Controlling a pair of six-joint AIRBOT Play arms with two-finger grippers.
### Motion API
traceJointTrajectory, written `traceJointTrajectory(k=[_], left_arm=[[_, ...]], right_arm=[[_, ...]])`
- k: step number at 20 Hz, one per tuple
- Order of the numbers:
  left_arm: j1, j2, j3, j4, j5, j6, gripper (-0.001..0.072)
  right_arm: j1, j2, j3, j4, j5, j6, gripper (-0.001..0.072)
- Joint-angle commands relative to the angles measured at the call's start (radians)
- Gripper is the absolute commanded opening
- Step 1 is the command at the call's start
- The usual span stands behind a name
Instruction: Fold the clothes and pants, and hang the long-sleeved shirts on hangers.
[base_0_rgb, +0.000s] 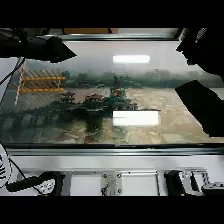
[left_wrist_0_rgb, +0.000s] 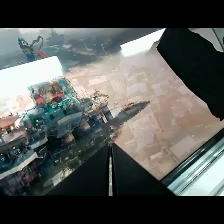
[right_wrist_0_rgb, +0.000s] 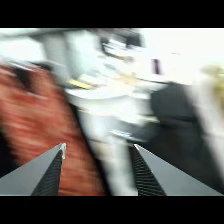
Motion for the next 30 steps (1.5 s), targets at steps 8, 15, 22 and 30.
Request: traceJointTrajectory(k=[8,15,22,30], left_arm=[[-0.001,0.162,-0.433,-0.006,0.171,0.027,0.0012],[-0.001,0.239,-0.639,-0.01,0.185,0.026,0.0012],[-0.001,0.259,-0.692,-0.009,0.185,0.025,0.0013],[0.0,0.24,-0.692,-0.009,0.184,0.026,0.0013]], right_arm=[[0.856,-0.083,-0.077,0.122,0.621,-0.187,0.0462],[1.571,-0.134,-0.43,-0.151,0.527,-0.135,0.0461],[1.722,-0.217,-0.478,-0.146,0.506,-0.134,0.0461],[1.722,-0.222,-0.478,-0.144,0.513,-0.135,0.0014]])
